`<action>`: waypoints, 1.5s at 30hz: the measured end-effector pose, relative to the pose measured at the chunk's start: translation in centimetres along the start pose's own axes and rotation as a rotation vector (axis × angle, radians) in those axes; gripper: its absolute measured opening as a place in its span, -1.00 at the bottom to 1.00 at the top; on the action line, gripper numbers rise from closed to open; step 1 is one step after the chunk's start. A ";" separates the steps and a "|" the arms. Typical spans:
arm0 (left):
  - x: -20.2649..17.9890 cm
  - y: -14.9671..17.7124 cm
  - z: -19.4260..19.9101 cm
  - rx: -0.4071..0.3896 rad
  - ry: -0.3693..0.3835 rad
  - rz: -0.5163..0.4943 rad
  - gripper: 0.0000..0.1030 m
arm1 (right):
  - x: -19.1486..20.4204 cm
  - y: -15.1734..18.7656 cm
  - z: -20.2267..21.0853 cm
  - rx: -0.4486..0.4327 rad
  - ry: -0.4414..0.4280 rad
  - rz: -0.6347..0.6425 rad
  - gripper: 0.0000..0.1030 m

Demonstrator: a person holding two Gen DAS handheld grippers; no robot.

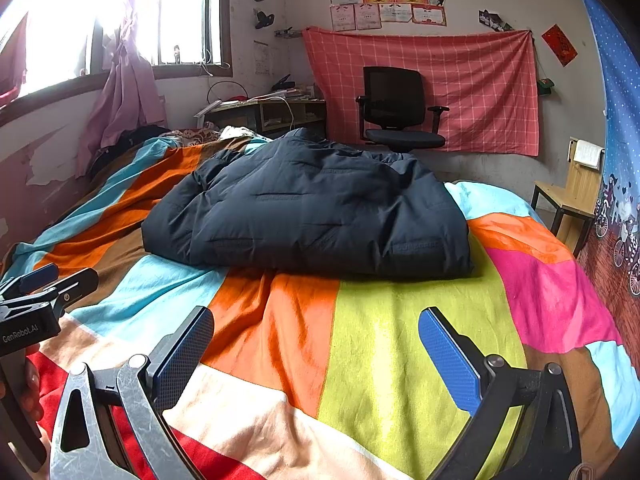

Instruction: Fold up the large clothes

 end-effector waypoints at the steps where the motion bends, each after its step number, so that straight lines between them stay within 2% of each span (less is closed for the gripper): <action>1: 0.0 0.0 0.0 0.000 -0.001 0.000 0.94 | 0.0 0.0 0.0 0.000 0.000 0.000 1.00; 45: 0.1 0.2 0.4 -0.006 0.001 0.005 0.94 | 0.1 0.0 -0.1 0.001 0.000 0.000 1.00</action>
Point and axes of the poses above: each gripper's, at about its wrist camera, not at the fingertips, and z roughly against the way its jaws point, x to its left, y to its underside, the point moved 3 cm from there along -z, roughly the way its jaws point, and after that the axes turned 5 degrees about -y, right-handed, at the moved point
